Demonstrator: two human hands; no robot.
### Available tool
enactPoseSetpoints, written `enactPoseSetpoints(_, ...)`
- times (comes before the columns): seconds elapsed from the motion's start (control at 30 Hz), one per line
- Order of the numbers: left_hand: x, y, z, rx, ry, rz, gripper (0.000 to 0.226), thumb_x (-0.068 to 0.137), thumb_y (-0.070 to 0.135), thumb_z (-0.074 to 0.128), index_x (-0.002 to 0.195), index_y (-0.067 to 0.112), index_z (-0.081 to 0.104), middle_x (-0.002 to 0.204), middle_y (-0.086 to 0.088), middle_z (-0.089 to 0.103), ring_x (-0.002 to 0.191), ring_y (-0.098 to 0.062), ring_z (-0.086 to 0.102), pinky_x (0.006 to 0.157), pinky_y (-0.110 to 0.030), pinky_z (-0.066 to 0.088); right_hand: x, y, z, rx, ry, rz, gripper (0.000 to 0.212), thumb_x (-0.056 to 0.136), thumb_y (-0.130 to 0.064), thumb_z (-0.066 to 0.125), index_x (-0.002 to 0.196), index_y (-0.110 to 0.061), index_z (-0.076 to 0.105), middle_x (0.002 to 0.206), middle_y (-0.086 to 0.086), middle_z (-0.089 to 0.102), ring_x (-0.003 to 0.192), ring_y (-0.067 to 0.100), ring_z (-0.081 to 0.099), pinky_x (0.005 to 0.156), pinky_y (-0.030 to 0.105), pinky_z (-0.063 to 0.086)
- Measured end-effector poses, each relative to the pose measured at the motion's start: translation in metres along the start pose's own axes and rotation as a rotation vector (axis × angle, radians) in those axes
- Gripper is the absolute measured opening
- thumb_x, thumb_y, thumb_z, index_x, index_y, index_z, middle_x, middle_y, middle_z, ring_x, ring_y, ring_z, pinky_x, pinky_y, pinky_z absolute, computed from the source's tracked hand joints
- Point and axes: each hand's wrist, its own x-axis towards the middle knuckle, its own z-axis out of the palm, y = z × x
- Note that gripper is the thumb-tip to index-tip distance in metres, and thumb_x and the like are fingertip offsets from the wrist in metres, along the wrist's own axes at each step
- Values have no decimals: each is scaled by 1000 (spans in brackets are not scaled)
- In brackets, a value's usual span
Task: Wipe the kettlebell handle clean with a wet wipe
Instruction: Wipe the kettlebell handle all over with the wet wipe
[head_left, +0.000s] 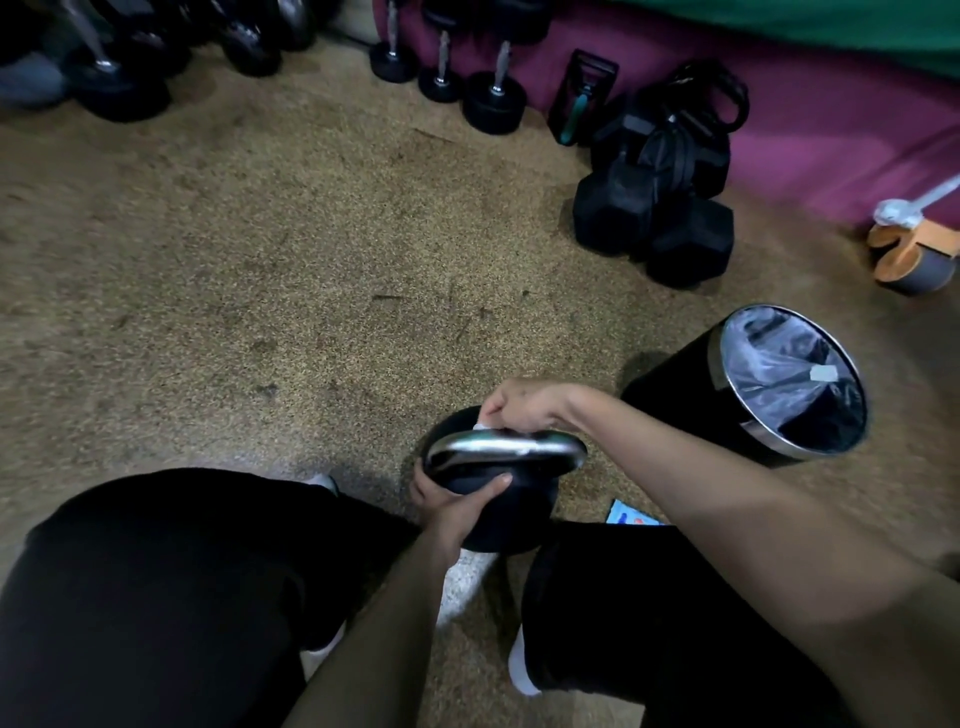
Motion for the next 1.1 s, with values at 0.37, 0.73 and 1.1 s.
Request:
enactPoseSetpoints(0.37, -7, 6, 0, 4, 2, 17, 135, 64, 28, 106, 170, 17, 23, 175, -11, 23, 160, -27, 33, 125, -36, 34, -15, -4, 2, 16, 159, -97, 18, 89, -15, 61, 104, -19, 71, 106, -4, 70, 93, 11, 62, 78, 19, 45)
enactPoseSetpoints(0.73, -3, 5, 0, 61, -12, -1, 136, 68, 34, 104, 171, 18, 17, 177, -11, 19, 164, -27, 23, 129, -39, 27, -13, -4, 21, -89, 343, -148, 18, 87, -16, 64, 102, -20, 73, 107, 6, 70, 100, 21, 64, 95, 36, 50)
enactPoseSetpoints(1.1, 5, 0, 2, 165, 15, -40, 143, 66, 44, 103, 172, 19, 11, 178, -12, 15, 166, -30, 20, 132, -45, 25, -27, 2, 39, -414, 419, -363, 34, 83, -5, 58, 114, -17, 66, 107, 1, 60, 103, 20, 58, 87, 35, 49)
